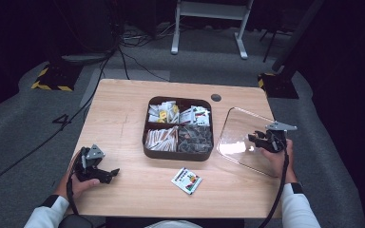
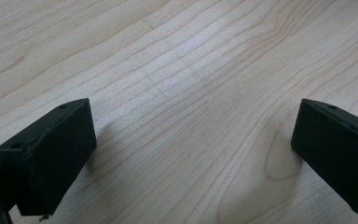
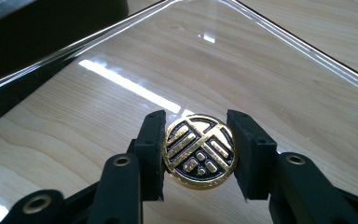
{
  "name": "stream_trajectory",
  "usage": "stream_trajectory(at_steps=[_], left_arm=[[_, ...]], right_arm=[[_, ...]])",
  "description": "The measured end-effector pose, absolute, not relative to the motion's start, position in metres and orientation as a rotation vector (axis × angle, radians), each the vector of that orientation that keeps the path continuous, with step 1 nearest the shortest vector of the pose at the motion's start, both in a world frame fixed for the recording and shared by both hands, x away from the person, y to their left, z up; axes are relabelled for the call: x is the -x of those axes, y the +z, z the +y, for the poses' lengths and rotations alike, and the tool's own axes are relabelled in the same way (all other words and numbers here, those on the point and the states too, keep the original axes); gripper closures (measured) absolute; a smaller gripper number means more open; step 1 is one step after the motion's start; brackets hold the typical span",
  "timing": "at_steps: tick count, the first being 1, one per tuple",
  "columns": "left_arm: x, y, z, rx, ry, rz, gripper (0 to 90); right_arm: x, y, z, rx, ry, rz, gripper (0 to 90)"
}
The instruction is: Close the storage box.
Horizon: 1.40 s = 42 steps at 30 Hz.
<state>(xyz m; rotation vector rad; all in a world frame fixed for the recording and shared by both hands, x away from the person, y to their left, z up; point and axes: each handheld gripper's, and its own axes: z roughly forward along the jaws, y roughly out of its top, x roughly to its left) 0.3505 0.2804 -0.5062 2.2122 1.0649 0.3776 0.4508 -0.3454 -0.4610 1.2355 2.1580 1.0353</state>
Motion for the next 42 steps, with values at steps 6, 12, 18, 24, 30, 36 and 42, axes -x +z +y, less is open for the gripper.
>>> stream_trajectory(at_steps=[6,12,18,24,30,36,42], left_arm=[[-0.350,-0.506,0.280,-2.210,0.381,1.070,0.3],[-0.350,-0.506,0.280,-2.209,0.382,1.073,0.3],[-0.350,-0.506,0.280,-2.209,0.381,1.073,0.3],[-0.350,-0.506,0.280,-2.209,0.383,1.075,0.3],[-0.350,-0.506,0.280,-2.209,0.383,1.075,0.3],[-0.350,-0.506,0.280,-2.209,0.382,1.075,0.3],[-0.350,-0.506,0.280,-2.209,0.383,1.075,0.3]], right_arm=[[-0.447,-0.446,-0.343,-1.192,1.037,2.153,59.0],[-0.444,-0.431,-0.341,-1.161,1.043,2.144,58.9],[-0.444,-0.413,-0.336,-1.140,1.038,2.162,59.0],[-0.444,-0.397,-0.328,-1.096,1.044,2.175,59.0],[-0.446,-0.388,-0.316,-1.066,1.042,2.189,59.0],[-0.449,-0.382,-0.302,-1.038,1.048,2.211,58.9],[-0.452,-0.379,-0.286,-1.026,1.052,2.227,58.9]])
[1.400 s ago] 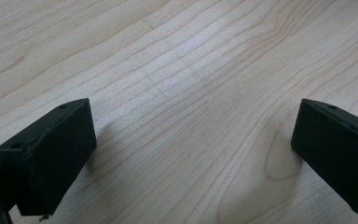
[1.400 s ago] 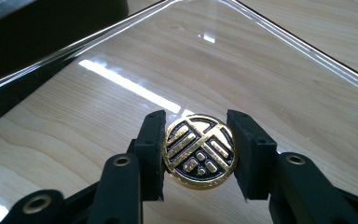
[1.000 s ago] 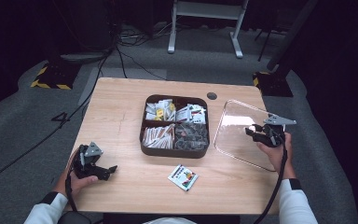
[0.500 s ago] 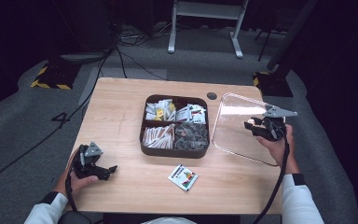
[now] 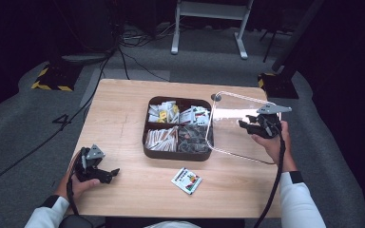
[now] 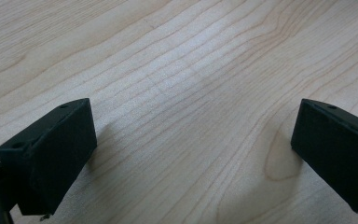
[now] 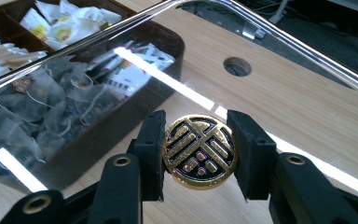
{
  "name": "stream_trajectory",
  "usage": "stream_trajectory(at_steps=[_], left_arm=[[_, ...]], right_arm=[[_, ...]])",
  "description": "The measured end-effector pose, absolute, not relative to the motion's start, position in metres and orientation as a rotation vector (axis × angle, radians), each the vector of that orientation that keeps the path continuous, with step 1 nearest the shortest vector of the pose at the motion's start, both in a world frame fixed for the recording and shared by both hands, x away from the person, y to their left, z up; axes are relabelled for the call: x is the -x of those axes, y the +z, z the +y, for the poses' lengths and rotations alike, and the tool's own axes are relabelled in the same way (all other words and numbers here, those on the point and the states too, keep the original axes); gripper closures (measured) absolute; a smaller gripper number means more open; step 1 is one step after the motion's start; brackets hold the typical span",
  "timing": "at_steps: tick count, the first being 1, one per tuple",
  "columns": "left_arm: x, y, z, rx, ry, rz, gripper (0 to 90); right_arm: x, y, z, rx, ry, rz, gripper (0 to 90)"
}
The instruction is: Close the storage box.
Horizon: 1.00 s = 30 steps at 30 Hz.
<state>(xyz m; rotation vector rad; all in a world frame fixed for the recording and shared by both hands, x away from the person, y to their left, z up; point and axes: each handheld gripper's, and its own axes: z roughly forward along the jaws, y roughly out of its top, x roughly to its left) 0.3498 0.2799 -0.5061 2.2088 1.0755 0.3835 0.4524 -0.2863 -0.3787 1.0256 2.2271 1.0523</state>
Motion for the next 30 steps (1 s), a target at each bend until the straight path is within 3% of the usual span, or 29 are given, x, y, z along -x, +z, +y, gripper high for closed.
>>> stream_trajectory(at_steps=[30], left_arm=[[-0.349,-0.506,0.280,-2.208,0.385,1.078,0.5]], right_arm=[[-0.467,-0.386,-0.184,-0.894,1.137,2.367,58.9]])
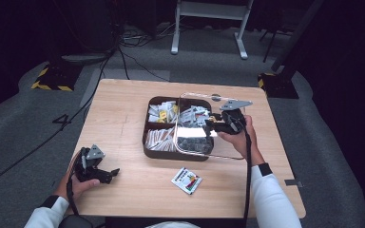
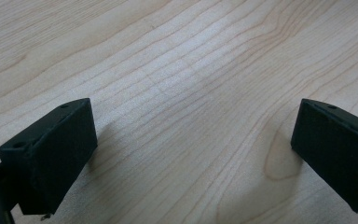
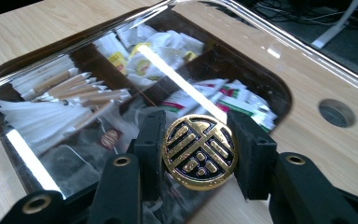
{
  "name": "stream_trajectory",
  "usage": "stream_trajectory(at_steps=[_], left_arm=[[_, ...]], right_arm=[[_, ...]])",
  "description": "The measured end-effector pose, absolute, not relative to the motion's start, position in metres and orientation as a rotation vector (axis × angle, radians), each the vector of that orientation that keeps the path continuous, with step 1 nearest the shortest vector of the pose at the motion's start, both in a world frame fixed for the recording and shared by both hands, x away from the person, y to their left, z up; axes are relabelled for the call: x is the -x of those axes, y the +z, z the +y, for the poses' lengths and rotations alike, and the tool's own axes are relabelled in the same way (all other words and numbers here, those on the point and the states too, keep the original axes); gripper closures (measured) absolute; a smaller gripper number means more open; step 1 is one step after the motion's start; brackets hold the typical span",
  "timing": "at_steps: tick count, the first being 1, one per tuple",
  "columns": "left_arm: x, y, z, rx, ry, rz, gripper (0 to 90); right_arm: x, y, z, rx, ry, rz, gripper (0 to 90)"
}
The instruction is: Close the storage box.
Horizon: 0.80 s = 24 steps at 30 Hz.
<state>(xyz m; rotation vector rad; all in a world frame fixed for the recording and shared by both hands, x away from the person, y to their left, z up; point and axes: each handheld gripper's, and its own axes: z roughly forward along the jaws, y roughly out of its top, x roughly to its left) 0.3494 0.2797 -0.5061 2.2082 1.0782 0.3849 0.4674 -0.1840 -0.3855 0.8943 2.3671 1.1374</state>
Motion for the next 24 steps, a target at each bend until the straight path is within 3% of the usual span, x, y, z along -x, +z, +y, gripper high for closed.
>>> stream_trajectory(at_steps=[24], left_arm=[[-0.349,-0.506,0.280,-2.208,0.384,1.079,0.5]], right_arm=[[-0.489,-0.406,-0.119,-0.867,1.127,2.444,58.9]])
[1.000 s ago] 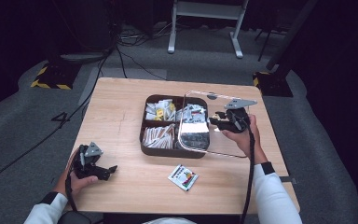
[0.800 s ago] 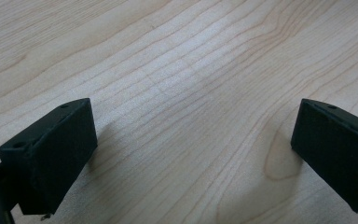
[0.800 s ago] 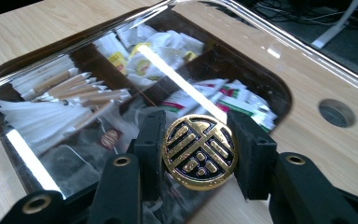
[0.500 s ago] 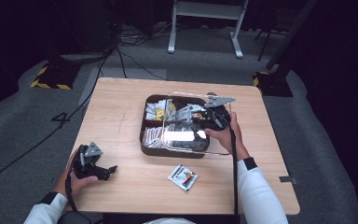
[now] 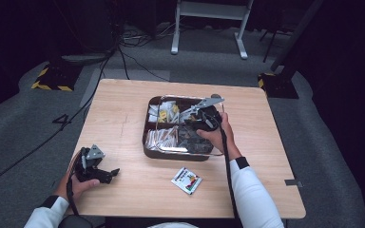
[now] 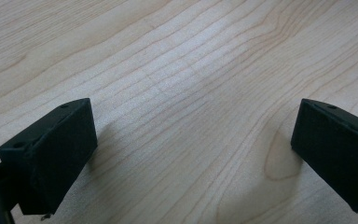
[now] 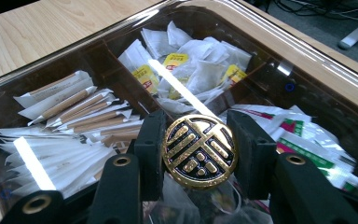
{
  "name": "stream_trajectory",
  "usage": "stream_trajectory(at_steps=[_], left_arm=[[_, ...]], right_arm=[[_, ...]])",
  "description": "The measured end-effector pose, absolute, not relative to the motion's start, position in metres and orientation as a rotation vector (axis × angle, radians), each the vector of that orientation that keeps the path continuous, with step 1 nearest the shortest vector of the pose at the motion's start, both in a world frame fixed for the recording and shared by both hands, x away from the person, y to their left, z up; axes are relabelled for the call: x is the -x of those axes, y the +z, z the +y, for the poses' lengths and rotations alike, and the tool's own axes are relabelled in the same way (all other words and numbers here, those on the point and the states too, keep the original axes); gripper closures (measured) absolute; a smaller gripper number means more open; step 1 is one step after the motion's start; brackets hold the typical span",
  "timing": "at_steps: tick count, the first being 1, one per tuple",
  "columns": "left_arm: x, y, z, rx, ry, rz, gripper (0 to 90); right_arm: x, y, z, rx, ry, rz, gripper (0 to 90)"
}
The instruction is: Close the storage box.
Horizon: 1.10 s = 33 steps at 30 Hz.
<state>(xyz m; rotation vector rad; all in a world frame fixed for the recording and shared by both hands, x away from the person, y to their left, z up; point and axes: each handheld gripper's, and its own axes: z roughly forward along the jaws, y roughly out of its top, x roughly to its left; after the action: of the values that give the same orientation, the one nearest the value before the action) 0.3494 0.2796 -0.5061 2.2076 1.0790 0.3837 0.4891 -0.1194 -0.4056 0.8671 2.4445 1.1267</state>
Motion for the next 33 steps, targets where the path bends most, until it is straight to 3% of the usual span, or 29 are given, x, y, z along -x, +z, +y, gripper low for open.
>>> stream_trajectory(at_steps=[20,33], left_arm=[[-0.350,-0.506,0.280,-2.209,0.387,1.076,0.5],[-0.350,-0.506,0.280,-2.209,0.386,1.076,0.5]], right_arm=[[-0.501,-0.420,-0.082,-0.857,1.117,2.487,58.9],[-0.512,-0.433,-0.083,-0.900,1.084,2.490,58.9]])
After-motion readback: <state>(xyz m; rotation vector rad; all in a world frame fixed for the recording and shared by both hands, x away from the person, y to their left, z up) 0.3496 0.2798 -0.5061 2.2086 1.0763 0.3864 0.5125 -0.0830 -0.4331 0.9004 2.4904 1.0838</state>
